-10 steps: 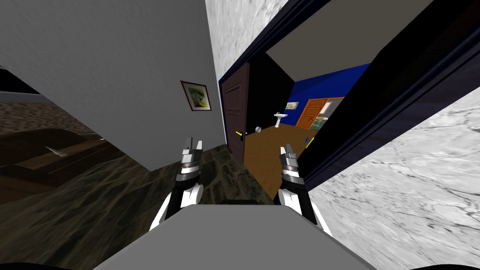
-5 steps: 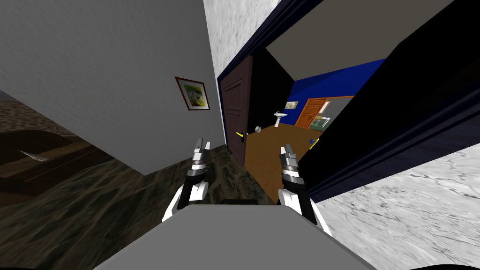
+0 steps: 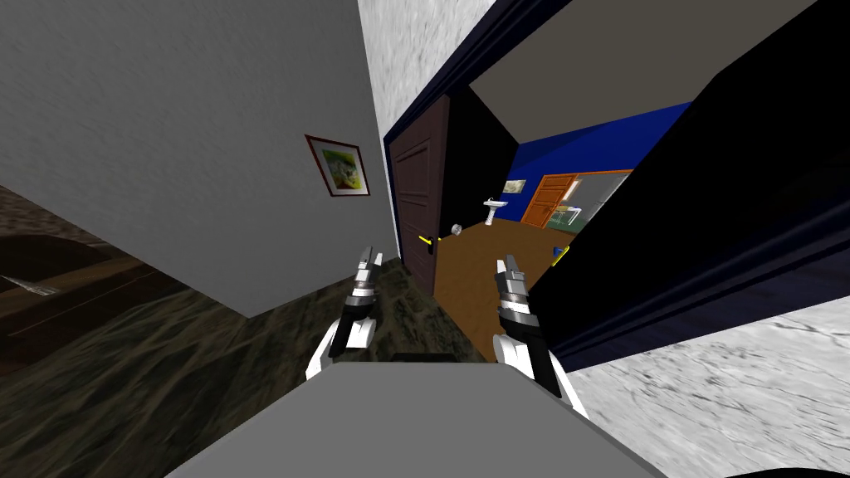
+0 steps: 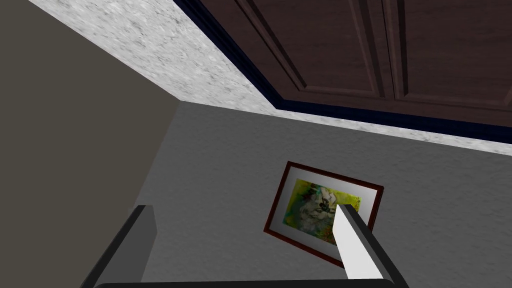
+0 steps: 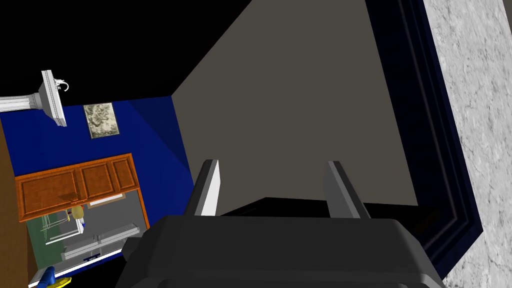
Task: Push the door open
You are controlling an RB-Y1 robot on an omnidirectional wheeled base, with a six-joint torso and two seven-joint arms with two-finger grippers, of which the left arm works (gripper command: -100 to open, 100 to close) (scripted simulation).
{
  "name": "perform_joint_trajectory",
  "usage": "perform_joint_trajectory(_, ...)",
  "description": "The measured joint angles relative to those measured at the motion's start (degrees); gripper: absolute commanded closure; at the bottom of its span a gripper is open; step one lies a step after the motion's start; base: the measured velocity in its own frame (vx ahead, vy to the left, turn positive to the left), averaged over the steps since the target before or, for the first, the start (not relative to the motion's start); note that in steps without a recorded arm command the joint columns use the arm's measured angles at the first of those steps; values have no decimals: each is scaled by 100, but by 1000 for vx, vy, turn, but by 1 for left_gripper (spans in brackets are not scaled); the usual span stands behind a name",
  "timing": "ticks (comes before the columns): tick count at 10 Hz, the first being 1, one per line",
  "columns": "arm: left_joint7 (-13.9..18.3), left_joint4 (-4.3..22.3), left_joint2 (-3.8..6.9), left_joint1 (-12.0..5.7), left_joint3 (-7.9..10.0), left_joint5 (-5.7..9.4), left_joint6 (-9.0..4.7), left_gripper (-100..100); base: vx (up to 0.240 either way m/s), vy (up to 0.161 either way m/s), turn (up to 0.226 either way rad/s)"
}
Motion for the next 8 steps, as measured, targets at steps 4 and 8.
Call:
perform_joint_trajectory(4,223,569,121,-312,-198,-55,-12,-100,103,65,-35)
perform_joint_trajectory(8,354,1052,139,-601,-400,-132,18,-100,61,46,-29)
